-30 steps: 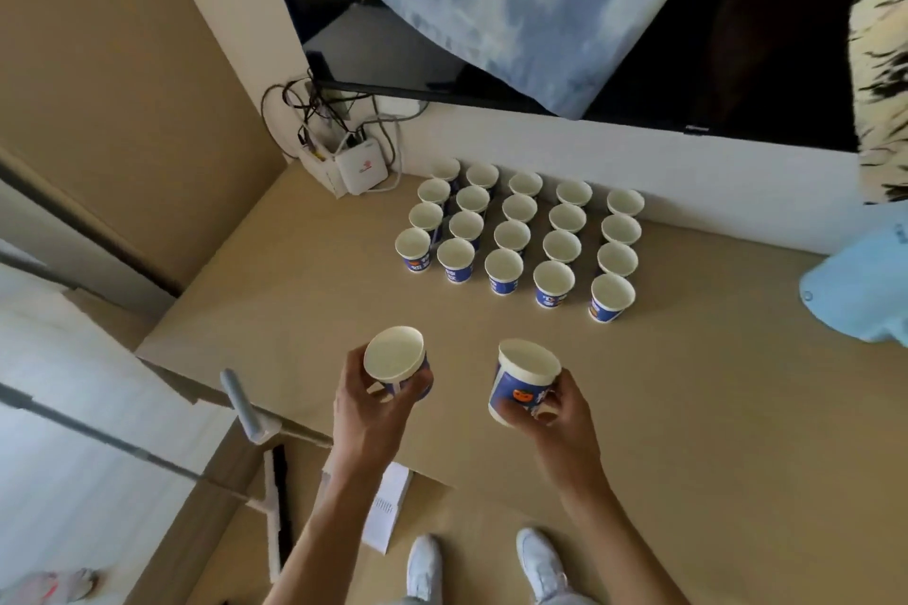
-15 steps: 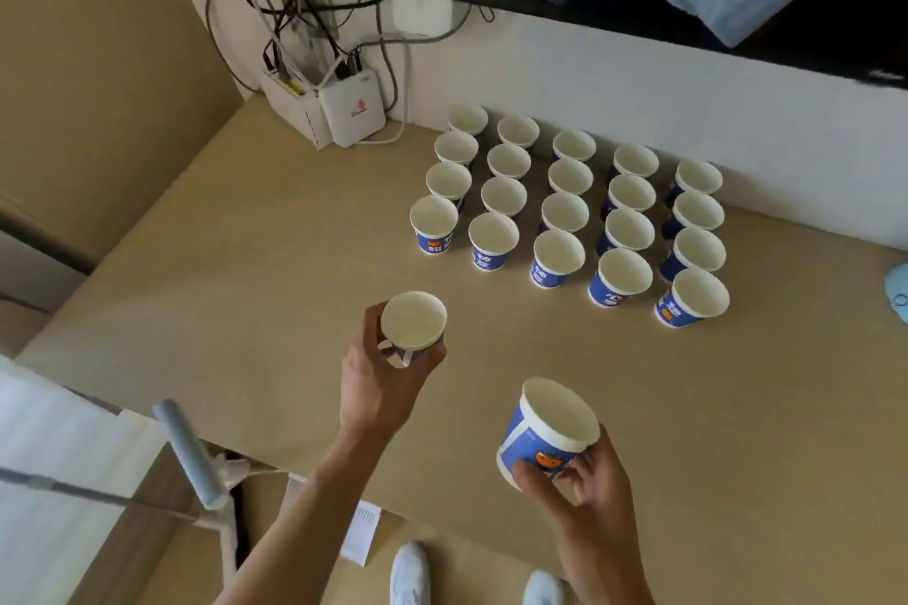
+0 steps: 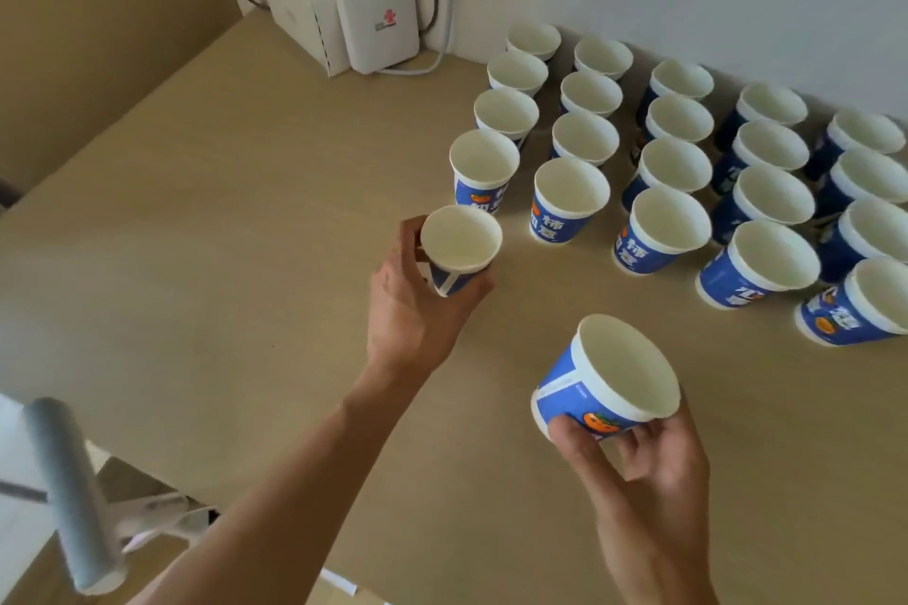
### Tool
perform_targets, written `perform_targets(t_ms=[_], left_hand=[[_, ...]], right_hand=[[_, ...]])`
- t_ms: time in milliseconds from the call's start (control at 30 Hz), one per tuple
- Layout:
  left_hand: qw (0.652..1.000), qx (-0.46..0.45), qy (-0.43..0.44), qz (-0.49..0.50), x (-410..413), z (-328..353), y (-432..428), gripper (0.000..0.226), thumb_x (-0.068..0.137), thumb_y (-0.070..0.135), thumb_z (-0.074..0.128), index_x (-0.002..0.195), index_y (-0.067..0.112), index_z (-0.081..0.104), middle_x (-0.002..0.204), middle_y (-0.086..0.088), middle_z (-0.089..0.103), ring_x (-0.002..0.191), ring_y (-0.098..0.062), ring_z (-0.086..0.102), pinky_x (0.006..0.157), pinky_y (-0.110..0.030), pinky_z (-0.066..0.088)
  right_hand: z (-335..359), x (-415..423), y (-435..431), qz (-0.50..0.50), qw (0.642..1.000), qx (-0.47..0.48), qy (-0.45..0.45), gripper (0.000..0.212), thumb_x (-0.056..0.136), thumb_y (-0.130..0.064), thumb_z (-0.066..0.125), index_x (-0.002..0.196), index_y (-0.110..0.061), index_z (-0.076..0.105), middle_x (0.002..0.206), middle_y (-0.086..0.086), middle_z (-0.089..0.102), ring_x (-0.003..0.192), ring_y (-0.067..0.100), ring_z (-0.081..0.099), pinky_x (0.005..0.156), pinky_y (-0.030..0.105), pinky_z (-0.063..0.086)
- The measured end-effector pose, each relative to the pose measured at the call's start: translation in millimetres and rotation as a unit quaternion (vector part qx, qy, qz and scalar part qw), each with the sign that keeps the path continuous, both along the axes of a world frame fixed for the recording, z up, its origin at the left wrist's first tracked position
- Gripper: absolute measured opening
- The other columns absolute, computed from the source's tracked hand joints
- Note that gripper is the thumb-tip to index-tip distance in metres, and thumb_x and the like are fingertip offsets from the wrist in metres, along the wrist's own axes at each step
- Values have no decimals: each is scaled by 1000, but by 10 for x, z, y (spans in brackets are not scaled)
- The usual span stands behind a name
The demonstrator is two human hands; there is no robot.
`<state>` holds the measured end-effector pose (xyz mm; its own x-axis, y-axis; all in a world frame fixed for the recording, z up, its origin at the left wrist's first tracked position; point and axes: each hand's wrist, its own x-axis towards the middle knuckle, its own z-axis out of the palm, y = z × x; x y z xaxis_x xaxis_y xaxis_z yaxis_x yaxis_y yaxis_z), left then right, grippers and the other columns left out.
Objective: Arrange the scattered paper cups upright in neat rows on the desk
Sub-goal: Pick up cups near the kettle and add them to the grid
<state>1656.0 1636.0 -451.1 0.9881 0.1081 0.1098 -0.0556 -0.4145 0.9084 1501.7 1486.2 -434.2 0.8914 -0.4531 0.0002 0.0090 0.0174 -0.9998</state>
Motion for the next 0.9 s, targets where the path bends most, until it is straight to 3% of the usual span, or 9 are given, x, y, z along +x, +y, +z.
perform_targets(t_ms=[200, 367, 667, 800, 900], left_hand=[[999, 14, -33, -6, 191, -76, -60, 64, 66, 33, 91, 120, 25, 58, 95, 25, 62, 83, 10, 58, 67, -6, 45], [999, 24, -37, -6, 257, -69, -77, 65, 66, 33, 92, 121, 22, 58, 102, 18, 63, 86, 10, 58, 71, -14, 50], [999, 25, -24, -1, 273, -11, -97, 64, 67, 29, 92, 120, 20, 58, 94, 26, 59, 82, 12, 57, 69, -8, 46], [1000, 26, -12, -9, 255, 22, -91, 67, 67, 28, 92, 123, 20, 56, 96, 22, 60, 83, -2, 61, 67, -3, 42], [999, 42, 17, -19, 200, 35, -32, 76, 65, 30, 93, 128, 22, 52, 113, 15, 63, 102, -9, 60, 78, -16, 47]], right_hand=[[-145, 165, -74, 10, 1000, -7, -9, 60, 64, -33, 86, 120, -34, 65, 117, 2, 72, 109, 22, 71, 95, 28, 55], [-166, 235, -142, 10, 1000, -5, -10, 60, 64, -32, 86, 120, -30, 65, 116, 3, 72, 107, 23, 71, 94, 30, 56], [-201, 306, -175, 24, 1000, -6, -8, 61, 64, -31, 87, 121, -28, 64, 117, 3, 72, 108, 23, 71, 93, 27, 56], [-213, 332, -176, 26, 999, -15, -10, 63, 63, -31, 87, 122, -27, 63, 118, 3, 72, 108, 25, 71, 94, 29, 56], [-208, 376, -178, 26, 999, -22, -15, 60, 65, -31, 87, 120, -31, 63, 117, 0, 71, 109, 24, 70, 96, 30, 55]])
